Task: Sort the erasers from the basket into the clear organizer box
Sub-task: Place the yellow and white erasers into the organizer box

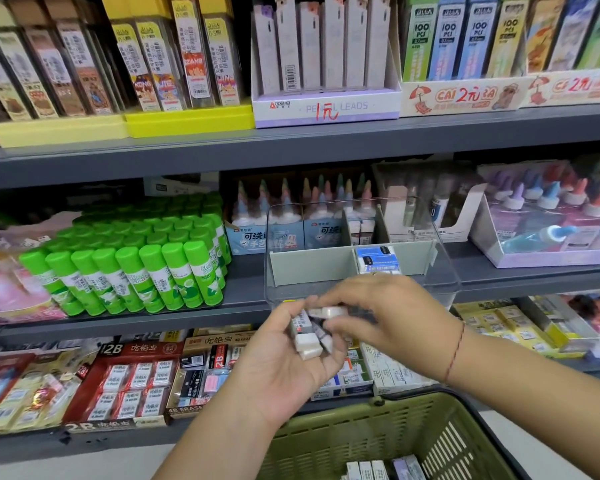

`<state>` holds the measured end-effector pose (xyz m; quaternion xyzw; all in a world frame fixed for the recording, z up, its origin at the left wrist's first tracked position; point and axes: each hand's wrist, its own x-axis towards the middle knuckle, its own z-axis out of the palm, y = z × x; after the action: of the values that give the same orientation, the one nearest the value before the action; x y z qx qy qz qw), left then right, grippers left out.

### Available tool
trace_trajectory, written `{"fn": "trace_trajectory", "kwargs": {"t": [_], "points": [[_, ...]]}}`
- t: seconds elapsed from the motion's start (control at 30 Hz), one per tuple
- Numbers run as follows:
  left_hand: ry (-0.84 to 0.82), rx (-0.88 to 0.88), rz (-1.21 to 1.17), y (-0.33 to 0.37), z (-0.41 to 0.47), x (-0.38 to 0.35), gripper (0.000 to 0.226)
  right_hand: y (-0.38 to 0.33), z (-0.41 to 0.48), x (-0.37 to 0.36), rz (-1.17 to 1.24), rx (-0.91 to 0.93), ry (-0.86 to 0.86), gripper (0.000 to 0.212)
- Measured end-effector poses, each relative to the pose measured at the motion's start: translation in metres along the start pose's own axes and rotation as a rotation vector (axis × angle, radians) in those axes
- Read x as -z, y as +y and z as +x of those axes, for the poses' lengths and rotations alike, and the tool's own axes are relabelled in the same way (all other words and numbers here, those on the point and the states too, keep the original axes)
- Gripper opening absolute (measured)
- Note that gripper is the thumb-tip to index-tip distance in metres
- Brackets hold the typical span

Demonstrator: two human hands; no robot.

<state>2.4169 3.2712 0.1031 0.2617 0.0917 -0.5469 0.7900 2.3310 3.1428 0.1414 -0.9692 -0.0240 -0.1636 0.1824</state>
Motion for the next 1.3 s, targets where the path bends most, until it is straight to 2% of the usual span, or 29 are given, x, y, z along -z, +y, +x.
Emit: {"fn": "trace_trajectory", "kwargs": {"t": [0.13, 0.23, 0.3, 0.37, 0.43, 0.5, 0.63, 0.8, 1.0, 1.07, 1.13, 1.2, 1.23, 1.3], "points": [[0.043, 0.016, 0.028, -0.002, 0.002, -0.001, 0.032, 0.026, 0.015, 0.030, 0.146, -0.119, 0.189, 0.008], [0.066, -0.003, 0.037, -0.002, 0.002, -0.001, 0.032, 0.070, 0.045, 0.057, 0.143, -0.293, 0.344, 0.005], [0.085, -0.013, 0.057, -0.002, 0.002, -0.001, 0.031, 0.101, 0.065, 0.064, 0.051, -0.421, 0.270, 0.012], [0.088, -0.017, 0.072, -0.002, 0.002, -0.002, 0.029, 0.124, 0.083, 0.060, 0.031, -0.515, 0.125, 0.017], [0.075, -0.008, 0.087, -0.002, 0.002, -0.003, 0.029, 0.136, 0.097, 0.051, -0.078, -0.521, -0.020, 0.019], [0.059, -0.003, 0.116, -0.002, 0.004, -0.003, 0.032, 0.142, 0.106, 0.040, -0.200, -0.469, -0.080, 0.020], [0.056, -0.010, 0.174, -0.002, 0.007, -0.003, 0.038, 0.148, 0.111, 0.019, -0.276, -0.407, -0.071, 0.015], [0.050, -0.011, 0.184, 0.000, 0.009, -0.001, 0.039, 0.154, 0.115, 0.001, -0.370, -0.421, -0.052, 0.017], [0.053, -0.037, 0.183, -0.002, 0.010, -0.002, 0.038, 0.152, 0.117, 0.004, -0.357, -0.425, -0.078, 0.017], [0.047, -0.047, 0.160, -0.003, 0.010, -0.003, 0.036, 0.143, 0.112, 0.010, -0.401, -0.399, -0.067, 0.023], [0.037, -0.049, 0.136, -0.003, 0.009, -0.004, 0.035, 0.125, 0.101, 0.017, -0.335, -0.342, 0.026, 0.028], [0.024, -0.063, 0.144, -0.003, 0.008, -0.004, 0.035, 0.097, 0.082, 0.020, -0.113, -0.252, 0.159, 0.024], [0.021, -0.083, 0.165, -0.003, 0.008, -0.004, 0.035, 0.081, 0.071, 0.019, 0.030, -0.220, 0.187, 0.021], [0.037, -0.132, 0.218, -0.004, 0.009, -0.003, 0.037, 0.051, 0.050, 0.014, 0.305, -0.222, 0.126, 0.023]]}}
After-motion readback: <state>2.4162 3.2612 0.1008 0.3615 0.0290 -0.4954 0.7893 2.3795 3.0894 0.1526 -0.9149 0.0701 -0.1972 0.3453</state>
